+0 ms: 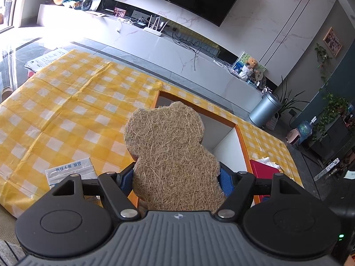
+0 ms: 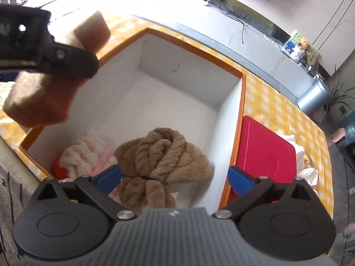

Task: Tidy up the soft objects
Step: 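Open the right tool to release the brown towel into the box, then lower the bear-shaped coir mat into the box and open the left tool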

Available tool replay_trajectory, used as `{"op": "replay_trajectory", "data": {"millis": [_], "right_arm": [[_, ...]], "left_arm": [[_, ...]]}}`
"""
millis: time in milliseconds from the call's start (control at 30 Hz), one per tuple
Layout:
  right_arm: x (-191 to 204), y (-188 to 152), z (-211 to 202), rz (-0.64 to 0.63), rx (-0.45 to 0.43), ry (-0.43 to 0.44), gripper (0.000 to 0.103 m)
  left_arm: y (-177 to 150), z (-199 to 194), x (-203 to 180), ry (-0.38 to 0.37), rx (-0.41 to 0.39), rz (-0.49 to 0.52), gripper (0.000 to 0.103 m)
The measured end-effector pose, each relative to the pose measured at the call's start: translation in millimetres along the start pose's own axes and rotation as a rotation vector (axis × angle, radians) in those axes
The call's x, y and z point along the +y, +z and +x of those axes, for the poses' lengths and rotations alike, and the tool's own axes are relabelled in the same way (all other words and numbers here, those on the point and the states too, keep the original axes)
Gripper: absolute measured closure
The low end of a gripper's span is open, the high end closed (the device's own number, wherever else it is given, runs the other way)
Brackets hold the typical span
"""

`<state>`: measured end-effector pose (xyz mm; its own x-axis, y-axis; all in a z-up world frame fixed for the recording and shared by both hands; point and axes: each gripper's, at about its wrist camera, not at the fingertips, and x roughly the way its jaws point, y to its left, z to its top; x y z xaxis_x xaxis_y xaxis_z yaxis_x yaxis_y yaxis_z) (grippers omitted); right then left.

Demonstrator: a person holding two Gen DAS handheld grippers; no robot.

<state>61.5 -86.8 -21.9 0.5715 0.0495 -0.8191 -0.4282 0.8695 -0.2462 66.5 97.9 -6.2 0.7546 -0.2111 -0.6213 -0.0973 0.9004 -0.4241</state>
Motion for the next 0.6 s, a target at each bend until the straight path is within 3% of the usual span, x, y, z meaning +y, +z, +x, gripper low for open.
{"op": "replay_trajectory", "data": {"millis": [100,267,400,500,600], "right_arm": [[-11,0,-16,0.051,-0.080,-0.005,0.003],[-51,-16,-15,0.230,-0.323,-0.061,0.003],[-76,-31,-3,0.406,-0.368,-0.092,0.003],[-79,-37,3,0.432,-0.368,-0.026,0.003],[-78,-41,2,0.443,-0.366,-0.012,0.003]], "left_arm": [[0,0,-2,0.002,-0.014,0.027,0.018],[0,4,-9,0.009,-0.044,0.093,0.018],[-3,23,-21,0.031,-0.015,0.185,0.018],[-9,41,-29,0.071,0.025,0.232,0.018],[-17,53,-40,0.145,0.039,0.299,0.018]]}}
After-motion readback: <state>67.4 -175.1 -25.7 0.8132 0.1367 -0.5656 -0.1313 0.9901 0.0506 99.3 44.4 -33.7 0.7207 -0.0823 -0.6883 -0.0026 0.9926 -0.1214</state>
